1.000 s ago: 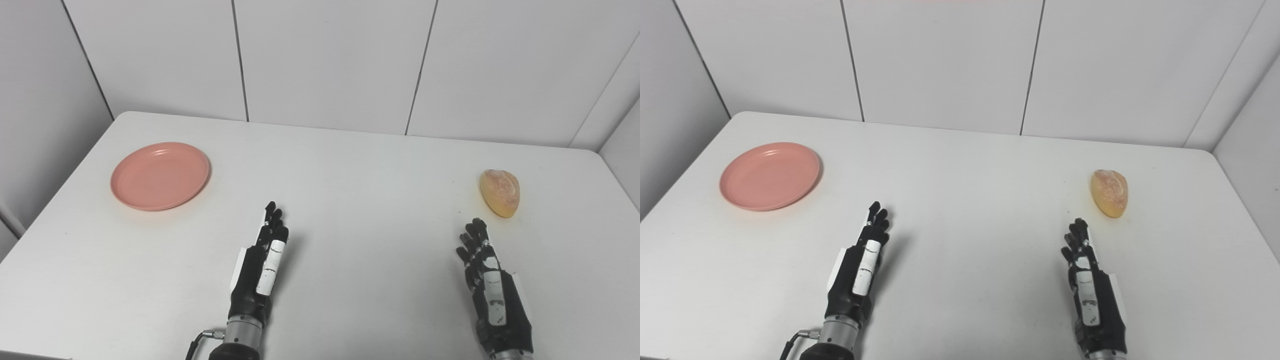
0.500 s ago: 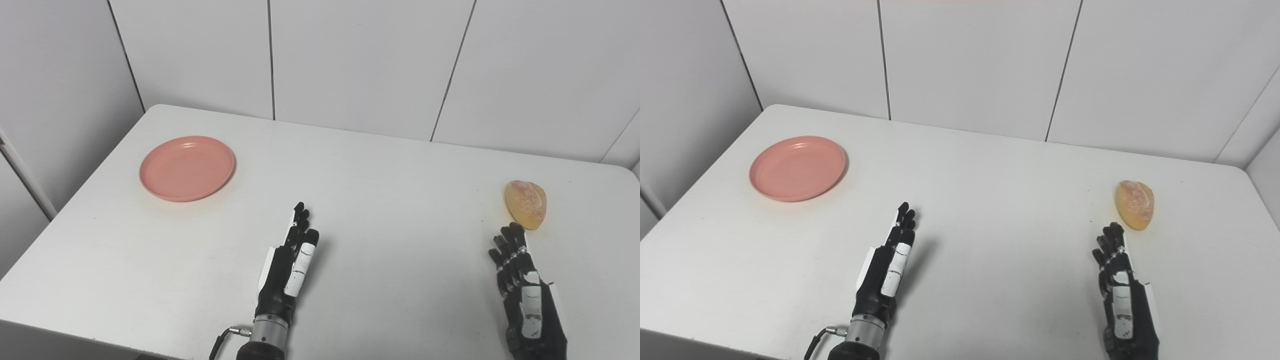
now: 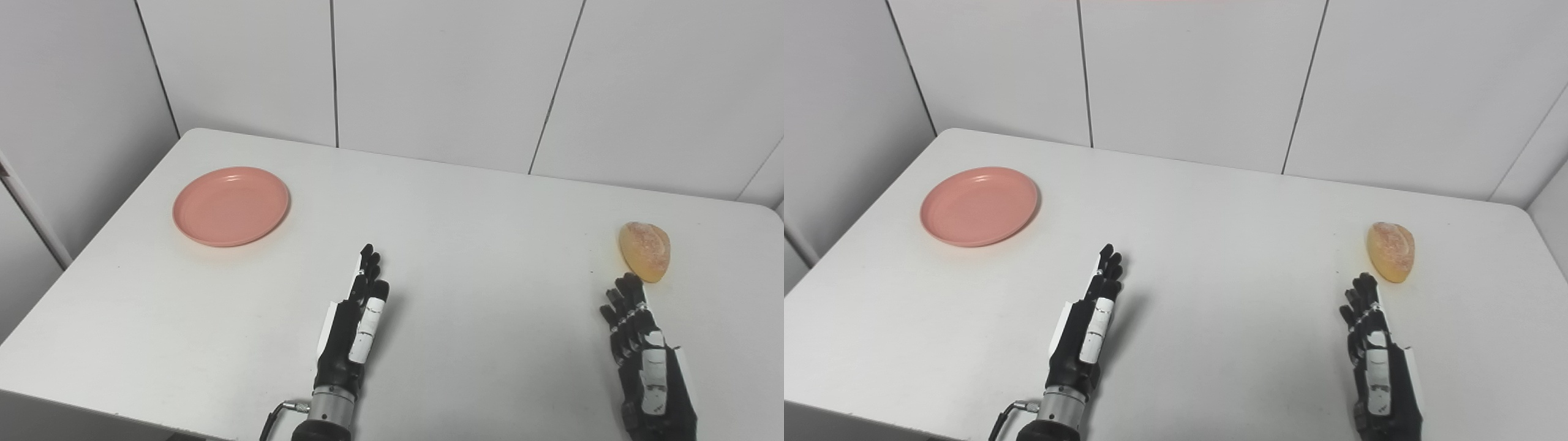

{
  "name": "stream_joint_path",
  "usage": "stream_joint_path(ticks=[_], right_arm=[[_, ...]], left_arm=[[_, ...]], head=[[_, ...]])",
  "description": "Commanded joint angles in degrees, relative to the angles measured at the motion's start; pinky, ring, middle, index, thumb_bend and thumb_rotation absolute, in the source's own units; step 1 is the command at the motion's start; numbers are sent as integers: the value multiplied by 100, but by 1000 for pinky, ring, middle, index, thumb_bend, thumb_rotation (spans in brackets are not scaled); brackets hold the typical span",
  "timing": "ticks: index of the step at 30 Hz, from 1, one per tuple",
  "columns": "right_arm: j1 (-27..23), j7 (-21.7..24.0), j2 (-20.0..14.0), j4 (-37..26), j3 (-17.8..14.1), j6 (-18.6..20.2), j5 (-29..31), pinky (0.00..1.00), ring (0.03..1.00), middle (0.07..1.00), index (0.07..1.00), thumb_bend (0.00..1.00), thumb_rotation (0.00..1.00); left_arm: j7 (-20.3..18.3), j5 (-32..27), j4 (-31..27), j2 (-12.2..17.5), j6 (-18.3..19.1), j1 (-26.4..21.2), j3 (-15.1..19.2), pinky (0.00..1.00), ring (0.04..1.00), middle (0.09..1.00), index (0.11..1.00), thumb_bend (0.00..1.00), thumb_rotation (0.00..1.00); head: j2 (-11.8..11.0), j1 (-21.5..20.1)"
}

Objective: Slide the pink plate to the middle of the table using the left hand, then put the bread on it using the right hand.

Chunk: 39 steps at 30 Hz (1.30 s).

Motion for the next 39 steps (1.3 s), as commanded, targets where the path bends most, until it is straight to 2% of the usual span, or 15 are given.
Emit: stream_joint_path(ticks=[1,4,8,13,16,19,22,26,30,39], right_arm=[[97,-133,-91,265,-109,365,-115,997,996,1000,966,816,1000],[56,-181,-99,308,-116,468,-145,992,1000,1000,973,775,1000],[-2,-177,-103,412,-132,492,-120,997,1000,1000,975,774,994],[-64,-139,-77,606,-154,352,-62,1000,1000,1000,981,778,978],[-97,-122,-73,714,-175,282,-52,1000,1000,1000,981,796,969],[-118,-93,-69,783,-203,221,-24,1000,1000,1000,981,797,963],[-135,-57,-81,830,-226,207,-6,1000,1000,1000,982,794,966],[-160,-26,-124,901,-259,183,3,1000,1000,1000,985,792,977],[-168,17,-188,929,-271,178,31,1000,1000,1000,991,786,990],[-134,24,-231,865,-265,233,108,1000,1000,1000,994,793,992]], left_arm=[[2,-79,-10,-169,-121,463,130,1000,998,1000,1000,731,931],[-23,-315,-180,-179,-63,363,214,1000,989,992,1000,775,901],[-32,-428,-413,-141,19,155,346,995,965,964,1000,827,900],[-80,-464,-805,-27,351,-230,606,961,933,936,999,807,933],[-156,-621,-967,77,518,-507,833,932,902,908,977,810,913],[-261,-716,-1141,311,771,-847,1076,876,858,865,919,818,902],[-373,-703,-1136,542,815,-1102,1231,801,812,827,892,828,911],[-459,-800,-1104,814,932,-1399,1403,750,790,807,871,871,907],[-606,-975,-1084,1089,1090,-1694,1597,721,767,785,838,870,934],[-1068,-1393,-592,1922,926,-2372,2155,664,750,800,846,905,923]], head=[[3,-6],[-46,29],[-96,66],[-217,103],[-265,150],[-318,201],[-367,270],[-417,377],[-427,433],[-341,428]])
